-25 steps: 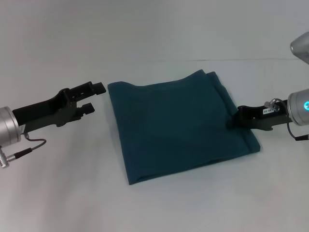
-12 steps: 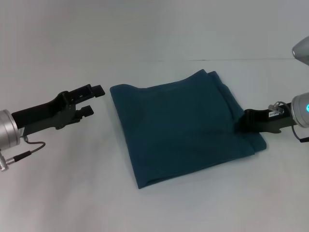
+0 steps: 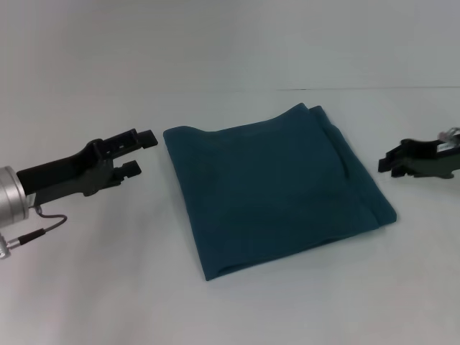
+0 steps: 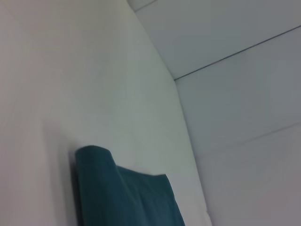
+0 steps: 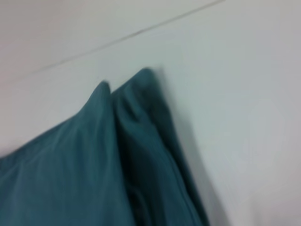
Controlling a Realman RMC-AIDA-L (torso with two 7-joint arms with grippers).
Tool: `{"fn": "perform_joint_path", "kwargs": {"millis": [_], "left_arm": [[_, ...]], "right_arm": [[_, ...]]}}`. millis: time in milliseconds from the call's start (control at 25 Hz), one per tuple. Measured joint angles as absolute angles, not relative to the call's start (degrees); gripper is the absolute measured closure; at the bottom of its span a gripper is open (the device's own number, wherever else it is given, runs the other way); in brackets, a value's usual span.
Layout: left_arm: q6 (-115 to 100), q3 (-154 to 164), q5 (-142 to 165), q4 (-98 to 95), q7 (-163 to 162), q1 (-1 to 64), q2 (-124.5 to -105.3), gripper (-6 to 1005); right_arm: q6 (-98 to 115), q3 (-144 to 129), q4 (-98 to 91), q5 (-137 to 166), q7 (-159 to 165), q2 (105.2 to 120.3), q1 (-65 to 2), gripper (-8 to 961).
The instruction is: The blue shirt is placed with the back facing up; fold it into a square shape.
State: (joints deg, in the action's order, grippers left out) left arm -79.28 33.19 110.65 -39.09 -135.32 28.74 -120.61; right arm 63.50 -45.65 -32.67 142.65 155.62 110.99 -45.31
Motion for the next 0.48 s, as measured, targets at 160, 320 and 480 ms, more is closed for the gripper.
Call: {"fn": "perform_joint_path", "kwargs": {"millis": [160, 320, 480], "left_arm": [[-85.2, 33.3, 112.3, -39.9, -138.1, 28.3, -120.27, 94], [-90.8, 35.1, 114.7, -41.7, -143.3, 27.2, -120.93, 94], [-91.7, 38.7, 115.6, -42.2, -147.9, 26.2, -122.98, 94]], "right_arm": [[74.3, -39.0, -33.9, 134.2, 147.1, 108.62, -42.6, 645], [83.4, -35.1, -34.0, 128.1, 143.4, 106.53, -39.2, 625], [87.5, -32.6, -34.0, 125.4, 143.4, 105.16, -37.0, 470]]}}
